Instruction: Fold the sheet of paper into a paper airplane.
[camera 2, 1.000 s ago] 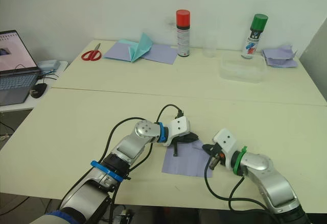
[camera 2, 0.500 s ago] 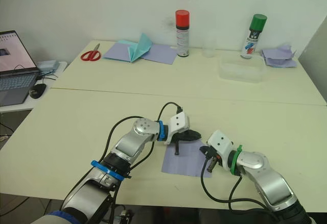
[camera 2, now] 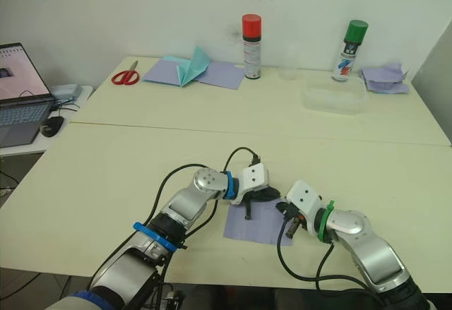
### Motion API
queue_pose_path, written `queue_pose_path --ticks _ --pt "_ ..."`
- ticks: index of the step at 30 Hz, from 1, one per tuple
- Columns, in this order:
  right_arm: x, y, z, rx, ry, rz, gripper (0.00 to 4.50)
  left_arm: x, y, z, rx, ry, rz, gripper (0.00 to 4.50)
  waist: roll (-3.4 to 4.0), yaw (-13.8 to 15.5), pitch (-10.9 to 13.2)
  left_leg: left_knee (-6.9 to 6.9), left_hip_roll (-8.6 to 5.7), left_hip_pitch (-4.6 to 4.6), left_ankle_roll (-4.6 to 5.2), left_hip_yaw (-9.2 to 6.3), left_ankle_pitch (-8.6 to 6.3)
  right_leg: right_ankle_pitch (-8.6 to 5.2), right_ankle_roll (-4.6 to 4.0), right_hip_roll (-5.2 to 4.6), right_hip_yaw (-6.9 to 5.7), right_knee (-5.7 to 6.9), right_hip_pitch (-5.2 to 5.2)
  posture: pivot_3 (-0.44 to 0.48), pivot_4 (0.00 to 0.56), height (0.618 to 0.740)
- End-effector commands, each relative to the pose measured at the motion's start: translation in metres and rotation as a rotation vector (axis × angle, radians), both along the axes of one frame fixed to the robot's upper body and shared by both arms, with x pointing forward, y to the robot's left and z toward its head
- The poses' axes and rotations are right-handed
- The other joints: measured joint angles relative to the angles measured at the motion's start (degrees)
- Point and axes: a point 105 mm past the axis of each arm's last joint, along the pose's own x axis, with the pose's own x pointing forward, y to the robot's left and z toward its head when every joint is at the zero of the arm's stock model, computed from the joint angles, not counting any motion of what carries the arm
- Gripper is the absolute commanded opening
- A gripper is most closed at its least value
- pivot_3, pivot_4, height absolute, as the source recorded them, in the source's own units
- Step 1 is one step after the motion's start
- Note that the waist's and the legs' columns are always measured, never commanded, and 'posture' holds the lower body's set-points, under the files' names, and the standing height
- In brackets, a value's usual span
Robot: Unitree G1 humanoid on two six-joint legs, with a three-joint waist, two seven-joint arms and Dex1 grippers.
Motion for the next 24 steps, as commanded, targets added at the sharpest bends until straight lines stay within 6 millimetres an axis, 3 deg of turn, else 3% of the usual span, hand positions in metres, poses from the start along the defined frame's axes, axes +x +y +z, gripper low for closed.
queue_pose_path --ticks 1,8,12,18,23,24 --pt "-0.005 -0.008 -0.018 -0.049 0.069 -0.032 0.05 0.009 0.023 -0.019 0.119 0.008 0.074 0.00 0.00 0.0 0.0 -0.01 0.00 0.04 0.00 0.01 0.00 0.00 0.00 0.00 0.00 0.00 0.03 0.000 0.150 0.740" --pt "-0.003 -0.004 -0.016 -0.040 0.066 -0.036 0.05 0.016 0.050 -0.029 0.184 0.014 0.162 0.00 -0.01 -0.1 0.0 -0.09 0.03 0.56 0.00 0.04 -0.01 -0.01 0.00 -0.01 0.03 -0.03 0.52 0.000 0.150 0.740" --pt "-0.002 -0.001 -0.015 -0.035 0.068 -0.036 0.05 0.022 0.056 -0.024 0.158 -0.008 0.216 0.00 -0.01 -0.1 0.0 -0.08 0.04 0.67 0.00 0.04 -0.01 -0.01 0.00 -0.01 0.05 -0.03 0.61 0.000 0.150 0.740" --pt "0.000 0.000 -0.013 -0.034 0.069 -0.032 0.05 0.026 0.045 0.034 -0.212 -0.034 0.255 0.00 -0.01 -0.2 0.0 -0.10 0.08 0.63 0.00 0.06 -0.01 -0.01 0.00 -0.04 0.05 -0.02 0.54 0.000 0.150 0.740" --pt "0.003 0.003 -0.011 -0.033 0.065 -0.023 0.05 0.021 0.077 0.055 -0.313 0.028 0.329 0.00 -0.05 -0.3 0.1 -0.10 0.09 0.55 -0.01 0.06 0.00 -0.01 0.00 -0.06 0.03 -0.02 0.49 0.000 0.150 0.740" --pt "0.003 0.004 -0.011 -0.032 0.064 -0.018 0.02 0.018 0.086 0.055 -0.321 0.049 0.350 0.26 -0.04 -0.4 0.1 -0.11 0.10 0.58 -0.01 0.07 -0.01 -0.01 0.00 -0.06 0.05 -0.02 0.49 0.000 0.150 0.740"
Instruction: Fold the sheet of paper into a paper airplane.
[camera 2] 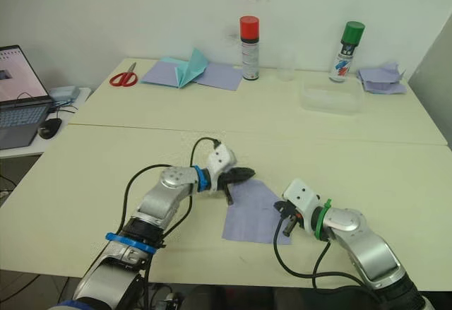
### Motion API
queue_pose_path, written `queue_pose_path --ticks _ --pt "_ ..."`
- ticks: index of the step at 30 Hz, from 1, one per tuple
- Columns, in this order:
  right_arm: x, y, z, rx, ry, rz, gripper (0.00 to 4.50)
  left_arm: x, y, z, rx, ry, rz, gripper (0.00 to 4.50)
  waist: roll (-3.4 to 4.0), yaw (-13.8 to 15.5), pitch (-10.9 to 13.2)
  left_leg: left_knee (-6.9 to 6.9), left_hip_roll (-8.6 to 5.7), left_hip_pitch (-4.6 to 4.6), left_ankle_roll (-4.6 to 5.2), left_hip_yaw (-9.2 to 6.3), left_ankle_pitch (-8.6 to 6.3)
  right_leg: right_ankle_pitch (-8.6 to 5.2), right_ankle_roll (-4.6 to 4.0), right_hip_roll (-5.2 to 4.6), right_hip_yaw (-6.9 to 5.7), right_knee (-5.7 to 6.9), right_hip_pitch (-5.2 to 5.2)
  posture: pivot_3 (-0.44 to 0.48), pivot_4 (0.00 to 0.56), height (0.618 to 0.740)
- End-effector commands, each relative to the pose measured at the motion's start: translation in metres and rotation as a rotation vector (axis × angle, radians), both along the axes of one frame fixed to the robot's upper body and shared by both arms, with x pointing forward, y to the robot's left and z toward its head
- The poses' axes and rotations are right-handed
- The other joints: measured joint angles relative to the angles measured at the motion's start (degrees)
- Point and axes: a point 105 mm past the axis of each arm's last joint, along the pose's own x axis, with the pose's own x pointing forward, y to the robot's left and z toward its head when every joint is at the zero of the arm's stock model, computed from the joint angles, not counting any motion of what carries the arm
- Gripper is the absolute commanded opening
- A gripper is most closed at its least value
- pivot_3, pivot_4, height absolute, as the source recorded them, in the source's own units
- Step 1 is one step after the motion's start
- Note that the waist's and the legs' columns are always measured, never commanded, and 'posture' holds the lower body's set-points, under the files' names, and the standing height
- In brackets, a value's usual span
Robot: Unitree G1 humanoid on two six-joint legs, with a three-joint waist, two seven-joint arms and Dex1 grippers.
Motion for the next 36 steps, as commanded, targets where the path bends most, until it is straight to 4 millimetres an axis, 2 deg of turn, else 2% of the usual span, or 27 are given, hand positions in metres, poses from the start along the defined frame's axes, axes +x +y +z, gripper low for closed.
queue_pose_path --ticks 1,6,9,13,14,21,25,31,34,36 --pt "0.000 -0.001 -0.011 -0.028 0.044 -0.004 0.00 -0.007 0.023 0.016 -0.076 0.029 0.043 0.54 0.01 -0.2 0.0 -0.02 0.01 0.02 0.00 0.00 0.00 0.00 0.00 -0.01 0.00 0.00 0.00 0.000 0.150 0.740" --pt "0.004 0.002 -0.011 -0.026 0.041 0.003 0.00 -0.027 0.037 0.010 -0.143 0.171 0.072 1.96 -0.01 -0.1 0.0 -0.02 0.05 0.03 -0.01 0.00 0.00 0.00 0.00 -0.14 -0.03 0.00 0.02 0.000 0.150 0.740" --pt "0.005 0.002 -0.011 -0.026 0.038 0.008 0.00 -0.034 0.035 0.006 -0.182 0.236 0.092 2.96 -0.05 0.0 0.0 0.00 0.03 0.03 0.00 -0.01 0.00 0.00 0.00 -0.18 -0.05 0.00 0.02 0.000 0.150 0.740" --pt "0.005 0.003 -0.012 -0.025 0.038 0.017 0.00 -0.034 0.028 -0.003 -0.177 0.263 0.124 4.28 -0.05 0.0 0.0 0.00 0.01 0.05 0.00 -0.01 0.00 0.00 0.00 -0.20 -0.03 0.00 0.03 0.000 0.150 0.740" --pt "0.005 0.003 -0.012 -0.025 0.038 0.018 0.00 -0.033 0.024 -0.004 -0.180 0.270 0.122 4.47 -0.05 0.0 0.0 -0.01 0.02 0.05 -0.01 -0.01 0.00 0.00 0.00 -0.20 -0.03 0.00 0.02 0.000 0.150 0.740" --pt "0.005 0.004 -0.012 -0.026 0.035 0.021 0.00 -0.033 0.007 -0.019 -0.161 0.317 0.109 4.47 -0.06 0.0 0.0 -0.02 0.01 0.04 -0.01 -0.01 0.00 0.00 0.00 -0.20 -0.02 -0.01 0.01 0.000 0.150 0.740" --pt "0.005 0.004 -0.011 -0.025 0.032 0.016 0.00 -0.031 0.006 -0.018 -0.154 0.307 0.105 3.61 -0.06 0.0 0.0 -0.03 0.01 0.04 -0.01 -0.01 0.00 0.00 0.00 -0.20 -0.02 -0.01 0.00 0.000 0.150 0.740" --pt "0.004 0.005 -0.012 -0.020 0.032 0.011 0.00 -0.035 0.010 -0.021 -0.132 0.309 0.088 1.67 -0.06 -0.1 0.0 -0.04 0.01 0.04 -0.01 -0.01 0.00 0.00 -0.01 -0.20 -0.01 -0.02 -0.01 0.000 0.150 0.740" --pt "0.005 0.006 -0.012 -0.017 0.029 0.013 0.00 -0.035 0.012 -0.021 -0.125 0.305 0.088 0.56 -0.06 -0.1 0.0 -0.04 0.01 0.04 -0.01 -0.01 0.00 0.00 -0.01 -0.20 -0.01 -0.02 -0.01 0.000 0.150 0.740" --pt "0.006 0.007 -0.011 -0.014 0.027 0.013 0.00 -0.035 0.013 -0.022 -0.110 0.296 0.085 0.02 -0.06 -0.1 0.0 -0.04 0.01 0.03 -0.01 0.00 0.00 0.00 -0.01 -0.21 -0.01 -0.02 -0.01 0.000 0.150 0.740"
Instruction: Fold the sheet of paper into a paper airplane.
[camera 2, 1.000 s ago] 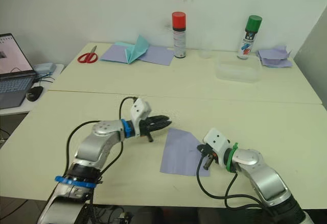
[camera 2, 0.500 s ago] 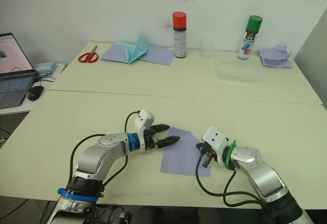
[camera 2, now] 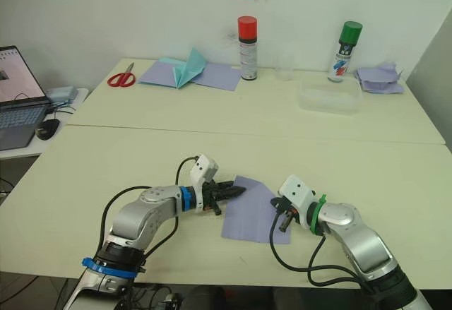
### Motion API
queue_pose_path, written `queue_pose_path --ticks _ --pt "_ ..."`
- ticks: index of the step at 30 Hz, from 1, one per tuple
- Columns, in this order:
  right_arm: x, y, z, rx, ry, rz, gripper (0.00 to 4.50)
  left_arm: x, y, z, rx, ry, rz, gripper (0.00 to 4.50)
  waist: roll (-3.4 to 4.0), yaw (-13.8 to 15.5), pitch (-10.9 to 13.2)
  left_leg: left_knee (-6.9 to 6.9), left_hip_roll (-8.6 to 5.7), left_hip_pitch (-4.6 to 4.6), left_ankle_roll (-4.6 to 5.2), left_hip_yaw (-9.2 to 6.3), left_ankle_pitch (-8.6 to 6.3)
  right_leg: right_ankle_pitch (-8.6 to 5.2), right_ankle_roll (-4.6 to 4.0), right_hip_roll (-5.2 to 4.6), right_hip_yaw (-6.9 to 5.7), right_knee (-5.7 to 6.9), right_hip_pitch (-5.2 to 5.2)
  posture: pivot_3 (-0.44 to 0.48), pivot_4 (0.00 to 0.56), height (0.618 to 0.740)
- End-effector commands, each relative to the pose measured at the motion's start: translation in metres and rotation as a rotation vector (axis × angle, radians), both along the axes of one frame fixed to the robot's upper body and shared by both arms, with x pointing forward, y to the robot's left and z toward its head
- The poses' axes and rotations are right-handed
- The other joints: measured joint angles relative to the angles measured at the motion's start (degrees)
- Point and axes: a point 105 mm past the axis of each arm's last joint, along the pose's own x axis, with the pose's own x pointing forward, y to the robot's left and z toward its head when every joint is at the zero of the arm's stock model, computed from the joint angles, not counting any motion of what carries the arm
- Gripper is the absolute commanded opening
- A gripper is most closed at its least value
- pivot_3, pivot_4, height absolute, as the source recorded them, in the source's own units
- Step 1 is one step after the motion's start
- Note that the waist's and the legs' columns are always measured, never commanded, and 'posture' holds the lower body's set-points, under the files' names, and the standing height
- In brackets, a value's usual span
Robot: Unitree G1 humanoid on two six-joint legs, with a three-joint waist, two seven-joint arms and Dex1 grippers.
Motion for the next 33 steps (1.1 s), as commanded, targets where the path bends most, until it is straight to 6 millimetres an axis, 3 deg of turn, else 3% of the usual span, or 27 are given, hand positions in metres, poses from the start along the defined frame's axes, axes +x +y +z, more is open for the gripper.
queue_pose_path --ticks 1,10,18,33 --pt "-0.002 0.001 -0.011 -0.013 0.039 -0.008 0.00 0.001 -0.001 0.007 0.013 -0.043 -0.022 0.02 0.00 0.0 0.0 0.00 0.00 0.00 0.00 0.00 0.00 0.00 0.00 0.00 0.00 0.00 0.00 0.000 0.150 0.740" --pt "-0.001 0.005 -0.007 0.002 0.027 0.005 0.00 0.007 0.004 0.004 0.124 -0.134 -0.036 0.02 0.00 0.0 0.0 -0.04 0.00 -0.01 0.00 0.01 0.00 0.00 0.00 0.00 0.01 0.00 -0.06 0.000 0.150 0.740" --pt "-0.004 0.006 -0.011 0.001 0.036 0.008 0.00 -0.013 -0.016 0.017 0.062 -0.163 -0.184 0.02 0.01 0.0 0.0 -0.08 0.00 -0.08 -0.01 0.03 0.00 -0.01 -0.02 -0.01 0.01 -0.01 -0.14 0.000 0.150 0.740" --pt "-0.006 0.004 -0.013 -0.002 0.042 -0.005 0.00 -0.015 -0.020 -0.006 0.223 -0.182 -0.254 0.02 0.00 0.0 0.0 -0.09 -0.02 -0.09 0.00 0.03 -0.01 -0.02 -0.03 -0.03 0.01 -0.03 -0.15 0.000 0.150 0.740"
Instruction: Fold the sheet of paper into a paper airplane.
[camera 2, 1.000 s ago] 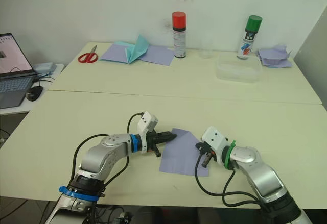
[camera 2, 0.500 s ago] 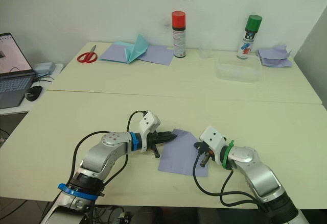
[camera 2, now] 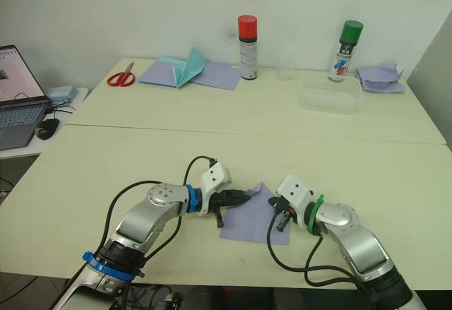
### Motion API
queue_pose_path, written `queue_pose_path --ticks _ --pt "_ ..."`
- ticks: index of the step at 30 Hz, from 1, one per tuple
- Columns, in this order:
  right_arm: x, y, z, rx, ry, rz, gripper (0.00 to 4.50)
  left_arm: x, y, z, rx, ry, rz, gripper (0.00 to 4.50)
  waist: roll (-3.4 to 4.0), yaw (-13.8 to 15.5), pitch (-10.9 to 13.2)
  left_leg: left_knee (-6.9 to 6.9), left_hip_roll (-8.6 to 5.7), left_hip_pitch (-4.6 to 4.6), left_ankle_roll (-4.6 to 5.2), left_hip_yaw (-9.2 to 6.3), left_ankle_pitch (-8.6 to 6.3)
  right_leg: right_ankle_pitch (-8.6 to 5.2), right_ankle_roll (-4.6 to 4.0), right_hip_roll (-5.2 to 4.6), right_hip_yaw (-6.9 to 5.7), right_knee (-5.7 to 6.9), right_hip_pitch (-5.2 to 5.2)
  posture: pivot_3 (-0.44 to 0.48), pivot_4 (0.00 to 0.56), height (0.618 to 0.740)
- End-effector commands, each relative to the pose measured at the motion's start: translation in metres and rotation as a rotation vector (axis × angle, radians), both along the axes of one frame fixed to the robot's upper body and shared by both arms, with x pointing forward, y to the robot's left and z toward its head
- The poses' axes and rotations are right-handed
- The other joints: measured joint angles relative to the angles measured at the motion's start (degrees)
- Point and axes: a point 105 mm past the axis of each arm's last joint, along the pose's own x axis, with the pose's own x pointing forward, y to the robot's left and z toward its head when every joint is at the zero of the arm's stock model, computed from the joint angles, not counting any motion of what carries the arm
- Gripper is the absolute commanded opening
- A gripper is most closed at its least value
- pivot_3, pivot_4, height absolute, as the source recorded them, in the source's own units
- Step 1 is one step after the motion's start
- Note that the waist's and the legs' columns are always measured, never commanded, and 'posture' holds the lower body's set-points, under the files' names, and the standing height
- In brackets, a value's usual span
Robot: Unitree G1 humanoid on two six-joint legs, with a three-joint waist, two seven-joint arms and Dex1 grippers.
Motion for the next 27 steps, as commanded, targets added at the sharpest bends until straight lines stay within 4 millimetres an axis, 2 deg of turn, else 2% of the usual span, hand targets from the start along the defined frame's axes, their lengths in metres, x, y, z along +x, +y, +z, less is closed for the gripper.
queue_pose_path --ticks 1,10,20,27 --pt "-0.005 -0.001 -0.012 -0.019 0.048 -0.007 0.00 -0.003 -0.004 -0.001 0.047 -0.032 -0.056 0.02 0.00 0.0 0.0 0.00 0.00 0.00 0.00 0.00 0.00 0.00 0.00 0.00 0.00 0.00 0.00 0.000 0.150 0.740" --pt "-0.002 0.000 -0.011 -0.004 0.040 -0.016 0.00 -0.002 0.002 -0.009 0.194 -0.089 -0.117 0.02 0.00 0.0 0.0 -0.07 0.01 0.02 0.00 0.00 0.00 -0.03 -0.05 0.01 0.00 0.00 -0.02 0.000 0.150 0.740" --pt "0.026 0.005 0.018 0.154 -0.048 -0.100 0.00 -0.005 0.001 -0.022 0.235 -0.078 -0.132 0.02 0.01 0.1 0.0 -0.06 -0.03 0.01 0.00 0.01 0.00 -0.03 -0.05 -0.02 0.00 -0.01 -0.01 0.000 0.150 0.740" --pt "0.044 0.016 0.024 0.167 -0.061 -0.071 0.00 0.001 0.002 -0.023 0.239 -0.096 -0.116 0.02 0.06 0.2 0.0 -0.06 -0.04 0.00 0.00 0.02 0.00 -0.03 -0.05 -0.03 -0.01 0.00 -0.01 0.000 0.150 0.740"
